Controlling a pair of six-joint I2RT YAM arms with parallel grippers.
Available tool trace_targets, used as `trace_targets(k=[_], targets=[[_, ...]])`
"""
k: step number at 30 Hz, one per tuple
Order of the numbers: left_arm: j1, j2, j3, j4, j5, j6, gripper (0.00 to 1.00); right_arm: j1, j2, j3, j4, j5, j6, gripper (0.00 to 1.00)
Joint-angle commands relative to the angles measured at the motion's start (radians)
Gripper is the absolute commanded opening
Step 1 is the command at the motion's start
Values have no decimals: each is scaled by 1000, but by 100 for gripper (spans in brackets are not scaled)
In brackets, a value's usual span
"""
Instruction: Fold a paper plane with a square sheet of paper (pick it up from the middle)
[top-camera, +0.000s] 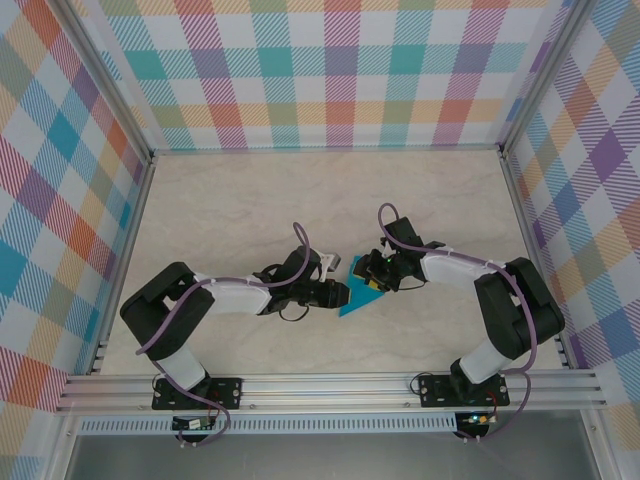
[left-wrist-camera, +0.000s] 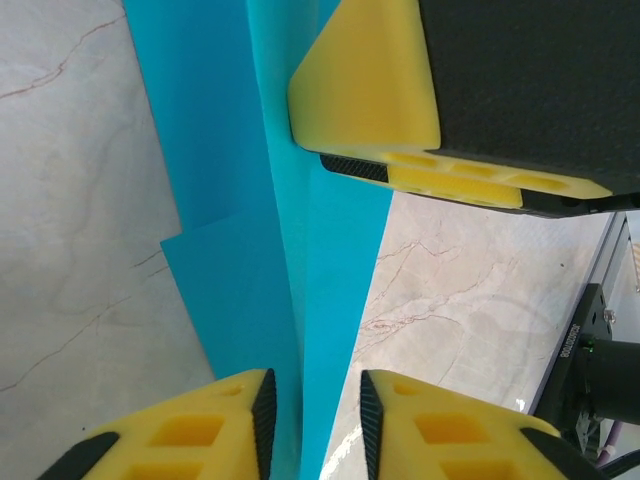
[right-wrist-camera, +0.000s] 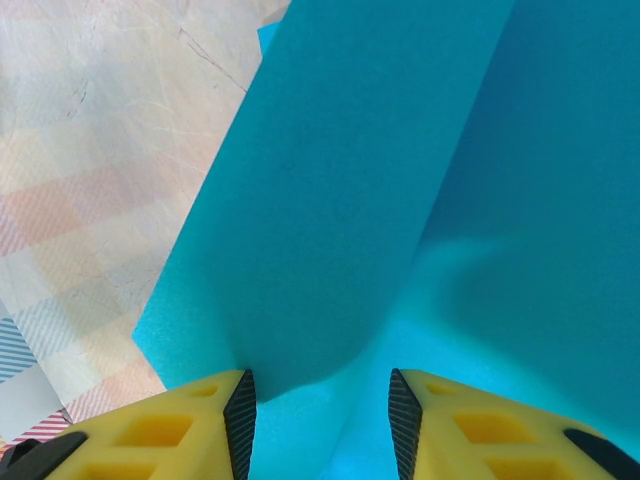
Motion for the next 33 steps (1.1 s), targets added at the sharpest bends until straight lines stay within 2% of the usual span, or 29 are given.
trace_targets(k=[1, 7, 12, 20, 29, 33], targets=[[7, 21, 14, -15, 33, -9, 26, -4, 6, -2, 6, -13, -17, 42], [4, 26, 6, -32, 32, -11, 22, -4, 4, -3, 1, -10, -16, 42], [4, 45, 11, 3, 65, -24, 13, -4, 5, -4, 0, -14, -15, 41], [4, 72, 25, 11, 55, -29, 13, -4, -16, -41, 10, -19, -18, 41], [-4, 50, 14, 22, 38, -60, 17, -4, -48, -71, 9, -3, -17, 41], [-6, 6, -1, -17, -13, -31, 6, -4, -81, -82, 18, -6, -10, 41]])
